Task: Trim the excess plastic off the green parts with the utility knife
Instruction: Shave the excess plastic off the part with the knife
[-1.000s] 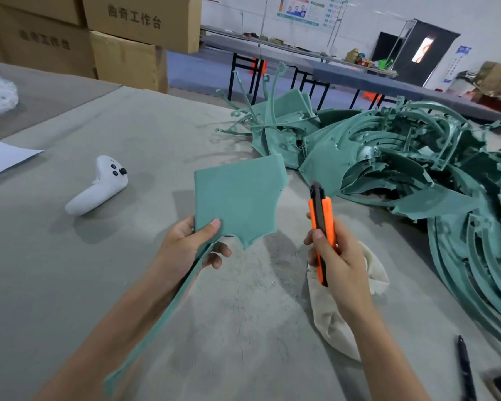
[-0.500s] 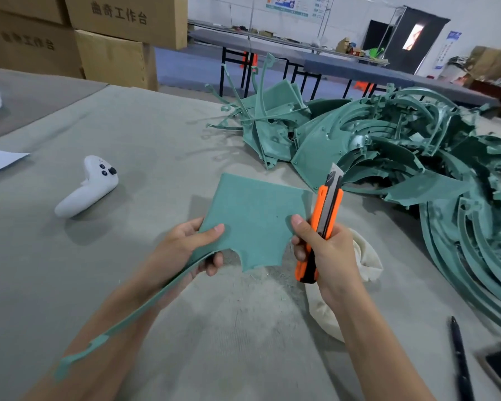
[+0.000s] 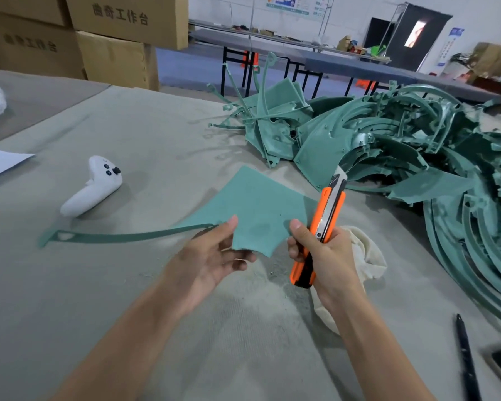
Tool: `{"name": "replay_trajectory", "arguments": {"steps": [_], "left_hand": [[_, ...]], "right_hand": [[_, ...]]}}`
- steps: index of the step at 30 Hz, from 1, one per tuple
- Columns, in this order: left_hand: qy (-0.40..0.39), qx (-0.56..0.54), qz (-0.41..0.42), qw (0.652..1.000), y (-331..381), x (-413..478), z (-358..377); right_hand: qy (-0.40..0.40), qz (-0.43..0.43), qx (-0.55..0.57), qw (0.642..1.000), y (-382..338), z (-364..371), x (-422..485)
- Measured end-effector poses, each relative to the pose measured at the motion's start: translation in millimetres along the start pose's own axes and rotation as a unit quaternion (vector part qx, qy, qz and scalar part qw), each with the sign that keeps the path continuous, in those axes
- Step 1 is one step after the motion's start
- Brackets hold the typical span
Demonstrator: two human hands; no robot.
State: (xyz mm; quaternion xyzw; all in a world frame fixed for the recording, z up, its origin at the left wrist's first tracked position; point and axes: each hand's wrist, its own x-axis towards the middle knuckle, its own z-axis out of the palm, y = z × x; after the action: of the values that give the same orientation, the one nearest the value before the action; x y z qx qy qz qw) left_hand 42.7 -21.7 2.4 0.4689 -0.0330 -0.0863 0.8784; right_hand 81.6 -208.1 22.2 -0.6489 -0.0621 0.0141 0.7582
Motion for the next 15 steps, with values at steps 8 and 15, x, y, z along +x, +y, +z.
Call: {"name": "replay_trajectory", "arguments": {"steps": [8, 15], "left_hand": [[0.123, 0.068, 0.023, 0.99, -0.2, 1.4, 11.2], [0.215, -0.045, 0.057, 0.974, 7.9, 2.5, 5.4]], "right_hand": [[-0.081, -0.017, 0.042, 0.996, 3.6, 2.9, -2.5], [-0.031, -0.024, -0.04, 0.998, 5.7, 1.6, -7.0]]}}
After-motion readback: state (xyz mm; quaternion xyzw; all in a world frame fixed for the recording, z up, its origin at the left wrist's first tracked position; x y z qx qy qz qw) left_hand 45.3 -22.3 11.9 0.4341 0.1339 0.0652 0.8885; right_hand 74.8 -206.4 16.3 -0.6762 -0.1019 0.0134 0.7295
